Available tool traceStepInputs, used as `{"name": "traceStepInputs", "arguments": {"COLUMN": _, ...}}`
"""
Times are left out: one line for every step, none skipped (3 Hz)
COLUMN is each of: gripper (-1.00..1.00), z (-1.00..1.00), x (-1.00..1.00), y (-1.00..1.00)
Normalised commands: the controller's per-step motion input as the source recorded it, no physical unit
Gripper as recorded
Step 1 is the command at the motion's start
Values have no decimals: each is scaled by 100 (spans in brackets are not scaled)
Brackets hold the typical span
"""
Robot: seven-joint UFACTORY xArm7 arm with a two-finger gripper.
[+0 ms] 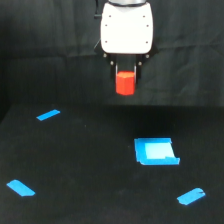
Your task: Pick up the red object from the table
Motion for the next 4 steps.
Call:
{"name": "traceStepInputs", "arguments": {"gripper": -96, "z": 20, "x": -5, "y": -1}}
{"name": "traceStepInputs", "arguments": {"gripper": -96, "z": 16, "x": -5, "y": -1}}
{"name": "traceStepInputs", "arguments": {"gripper": -98, "z": 14, "x": -5, "y": 0}}
{"name": "traceStepInputs", "arguments": {"gripper": -98, "z": 11, "x": -5, "y": 0}}
